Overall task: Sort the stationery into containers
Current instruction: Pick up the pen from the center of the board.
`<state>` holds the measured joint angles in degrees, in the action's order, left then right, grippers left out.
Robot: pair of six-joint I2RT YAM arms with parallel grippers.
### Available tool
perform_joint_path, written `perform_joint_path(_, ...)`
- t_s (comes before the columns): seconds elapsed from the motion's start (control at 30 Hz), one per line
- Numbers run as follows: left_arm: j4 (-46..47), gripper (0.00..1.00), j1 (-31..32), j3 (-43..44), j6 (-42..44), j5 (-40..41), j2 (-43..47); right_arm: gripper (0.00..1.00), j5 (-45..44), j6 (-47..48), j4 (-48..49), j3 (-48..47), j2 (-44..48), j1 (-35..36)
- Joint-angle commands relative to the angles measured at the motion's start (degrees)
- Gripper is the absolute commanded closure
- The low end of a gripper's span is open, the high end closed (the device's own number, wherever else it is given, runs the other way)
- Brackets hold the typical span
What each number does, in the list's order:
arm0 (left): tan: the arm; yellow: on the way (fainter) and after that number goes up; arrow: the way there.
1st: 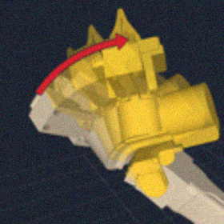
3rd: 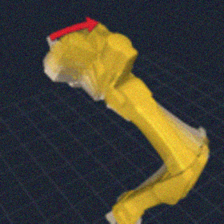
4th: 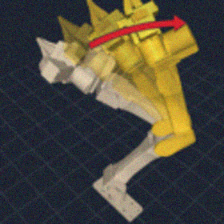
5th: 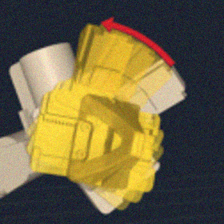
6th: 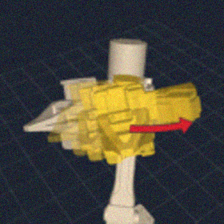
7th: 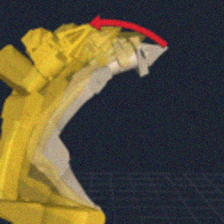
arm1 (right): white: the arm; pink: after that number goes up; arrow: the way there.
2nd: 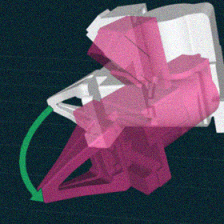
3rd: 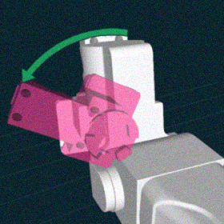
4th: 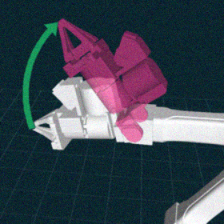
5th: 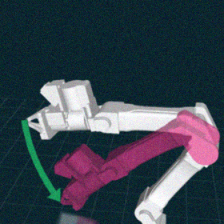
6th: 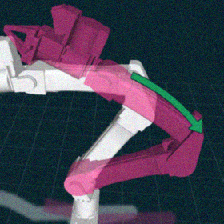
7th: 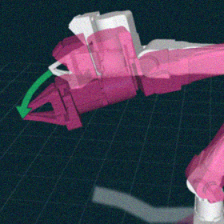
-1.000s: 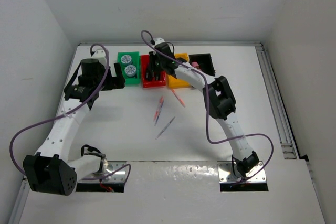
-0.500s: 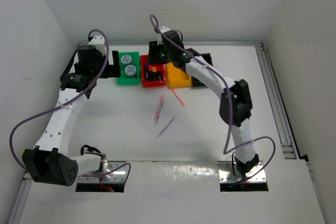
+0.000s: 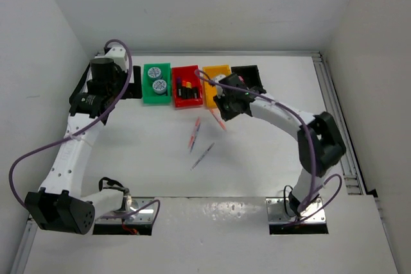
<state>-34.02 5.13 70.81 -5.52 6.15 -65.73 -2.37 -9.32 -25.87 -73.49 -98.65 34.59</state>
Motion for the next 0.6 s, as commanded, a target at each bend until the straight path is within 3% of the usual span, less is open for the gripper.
perform_joint_path(0.0, -0.16, 0.00, -1.26, 3.63, 2.09, 3.86, 0.35, 0.76, -3.25, 2.04, 0.99, 0.72, -2.94, -0.49)
perform_joint_path(0.23, -1.23, 0.01, -1.96, 2.41, 2.09, 2.37, 0.26, 0.73, -5.63, -1.14, 4.07, -2.71, -10.59, -0.75)
perform_joint_path(0.37, -0.87, 0.00, -2.23, 1.27, 2.27, 2.37, 0.34, 0.64, -2.82, -2.45, 4.25, -5.16, -14.46, -1.28)
perform_joint_path(0.57, -0.78, 0.01, -2.14, -0.23, 2.27, 1.85, -0.18, 0.62, -1.06, -3.60, 3.46, -10.69, -19.20, -1.02)
